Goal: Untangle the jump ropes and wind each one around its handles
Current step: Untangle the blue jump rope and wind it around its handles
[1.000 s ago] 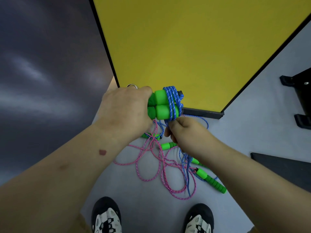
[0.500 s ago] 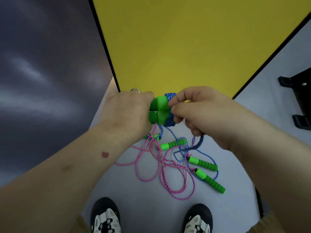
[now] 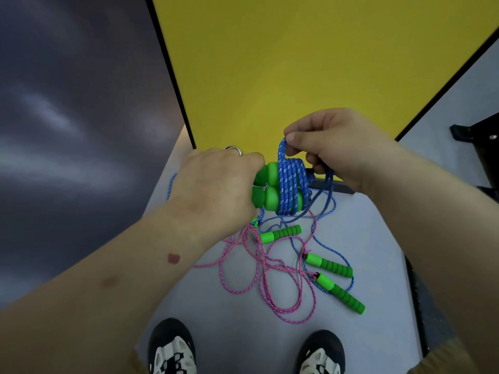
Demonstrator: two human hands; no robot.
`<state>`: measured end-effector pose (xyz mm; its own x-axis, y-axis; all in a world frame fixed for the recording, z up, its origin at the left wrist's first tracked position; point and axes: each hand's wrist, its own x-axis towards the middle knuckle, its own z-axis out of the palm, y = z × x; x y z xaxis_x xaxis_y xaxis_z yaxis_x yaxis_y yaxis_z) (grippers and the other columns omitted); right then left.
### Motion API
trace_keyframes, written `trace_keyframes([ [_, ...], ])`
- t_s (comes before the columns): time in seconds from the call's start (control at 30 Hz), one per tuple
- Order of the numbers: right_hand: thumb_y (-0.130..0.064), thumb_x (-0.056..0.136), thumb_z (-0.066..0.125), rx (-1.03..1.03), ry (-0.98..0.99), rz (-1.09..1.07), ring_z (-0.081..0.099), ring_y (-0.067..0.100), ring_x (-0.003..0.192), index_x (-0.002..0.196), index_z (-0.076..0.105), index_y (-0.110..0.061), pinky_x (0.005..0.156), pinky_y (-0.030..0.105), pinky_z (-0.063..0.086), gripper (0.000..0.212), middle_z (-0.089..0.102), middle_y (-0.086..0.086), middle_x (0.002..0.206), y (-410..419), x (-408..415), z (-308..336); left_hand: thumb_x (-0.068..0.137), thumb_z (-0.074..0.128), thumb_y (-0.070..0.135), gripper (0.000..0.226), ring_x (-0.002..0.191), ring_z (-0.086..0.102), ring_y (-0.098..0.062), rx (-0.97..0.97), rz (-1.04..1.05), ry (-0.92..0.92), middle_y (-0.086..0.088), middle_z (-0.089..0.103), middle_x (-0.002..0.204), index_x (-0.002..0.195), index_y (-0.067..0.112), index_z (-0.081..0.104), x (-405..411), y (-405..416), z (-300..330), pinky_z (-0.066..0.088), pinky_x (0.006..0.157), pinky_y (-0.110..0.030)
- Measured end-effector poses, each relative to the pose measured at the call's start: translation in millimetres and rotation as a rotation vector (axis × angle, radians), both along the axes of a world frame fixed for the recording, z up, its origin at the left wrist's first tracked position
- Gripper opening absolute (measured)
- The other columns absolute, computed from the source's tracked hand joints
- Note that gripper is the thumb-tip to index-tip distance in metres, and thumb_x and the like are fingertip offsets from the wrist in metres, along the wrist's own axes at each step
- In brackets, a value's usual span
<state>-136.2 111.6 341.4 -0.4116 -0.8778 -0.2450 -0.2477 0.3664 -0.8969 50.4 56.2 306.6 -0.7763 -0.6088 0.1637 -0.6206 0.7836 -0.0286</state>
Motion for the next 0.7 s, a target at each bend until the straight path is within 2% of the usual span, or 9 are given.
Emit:
trace_keyframes([
  [0.1, -0.022, 0.084, 0.079, 0.041, -0.012, -0.007, 0.044, 0.010, 0.048, 0.087, 0.077, -0.015, 0.047, 0.023, 0.041, 0.008, 0.064, 0.001, 0.063, -0.9, -7.0, -11.2, 0.069, 0.065, 0.033, 0.034, 0.081, 0.057, -0.030, 0.002, -0.008, 0.020, 0.006, 0.040, 0.076, 0.082, 0.030, 0.034, 0.2, 0.3, 2.8, 0.030, 0.067, -0.036],
  [0.17, -0.019, 0.086, 0.077, 0.104, -0.070, 0.006, 0.044, 0.012, 0.045, 0.082, 0.077, -0.015, 0.047, 0.023, 0.043, 0.005, 0.060, 0.002, 0.057, 1.0, -7.8, -21.4, 0.069, 0.065, 0.033, 0.034, 0.079, 0.054, -0.029, 0.004, 0.002, 0.024, 0.007, 0.041, 0.076, 0.081, 0.030, 0.033, 0.5, 0.1, 3.3, 0.028, 0.067, -0.035],
  [0.27, 0.000, 0.090, 0.058, 0.193, -0.026, 0.098, 0.043, 0.022, 0.053, 0.073, 0.074, -0.013, 0.055, 0.030, 0.040, 0.027, 0.058, 0.011, 0.059, 8.0, -4.0, -39.3, 0.067, 0.063, 0.031, 0.032, 0.073, 0.046, -0.026, 0.017, 0.025, 0.033, 0.007, 0.038, 0.073, 0.079, 0.029, 0.034, 1.3, -1.0, 2.6, 0.025, 0.065, -0.035],
  [0.37, 0.006, 0.090, 0.044, 0.250, 0.039, 0.094, 0.042, 0.017, 0.047, 0.065, 0.060, -0.015, 0.046, 0.022, 0.037, 0.036, 0.052, 0.002, 0.047, 20.3, 7.6, -49.8, 0.065, 0.066, 0.034, 0.034, 0.071, 0.045, -0.027, 0.029, 0.051, 0.029, 0.007, 0.035, 0.070, 0.080, 0.029, 0.036, 1.6, -2.0, 2.1, 0.025, 0.064, -0.034],
  [0.43, 0.001, 0.091, 0.046, 0.257, 0.099, 0.122, 0.043, 0.022, 0.055, 0.068, 0.059, -0.014, 0.053, 0.031, 0.040, 0.030, 0.053, 0.006, 0.056, 27.1, 16.5, -57.8, 0.065, 0.067, 0.034, 0.035, 0.070, 0.041, -0.027, 0.032, 0.075, 0.027, 0.007, 0.031, 0.069, 0.081, 0.028, 0.036, 2.2, -3.1, 1.3, 0.026, 0.064, -0.034],
  [0.5, -0.013, 0.095, 0.049, 0.242, 0.117, 0.171, 0.042, 0.021, 0.061, 0.077, 0.065, -0.014, 0.057, 0.037, 0.038, 0.025, 0.051, 0.008, 0.066, 33.7, 27.3, -60.4, 0.068, 0.067, 0.033, 0.034, 0.069, 0.038, -0.026, 0.006, 0.105, 0.049, 0.007, 0.028, 0.067, 0.081, 0.028, 0.037, 3.2, -5.2, -0.4, 0.026, 0.064, -0.034],
  [0.57, -0.026, 0.100, 0.046, 0.238, 0.123, 0.202, 0.041, 0.020, 0.057, 0.080, 0.069, -0.016, 0.056, 0.034, 0.036, 0.032, 0.048, 0.006, 0.066, 40.9, 38.6, -59.7, 0.068, 0.069, 0.032, 0.034, 0.067, 0.037, -0.026, -0.027, 0.130, 0.066, 0.008, 0.027, 0.065, 0.081, 0.028, 0.038, 3.1, -6.8, -1.8, 0.023, 0.065, -0.034],
  [0.7, -0.038, 0.104, 0.040, 0.221, 0.140, 0.233, 0.041, 0.017, 0.049, 0.080, 0.069, -0.016, 0.053, 0.030, 0.034, 0.043, 0.049, 0.005, 0.061, 52.5, 59.2, -48.6, 0.066, 0.070, 0.030, 0.034, 0.066, 0.038, -0.026, -0.030, 0.154, 0.065, 0.008, 0.027, 0.066, 0.080, 0.027, 0.040, 3.1, -7.4, -3.4, 0.023, 0.063, -0.033],
])
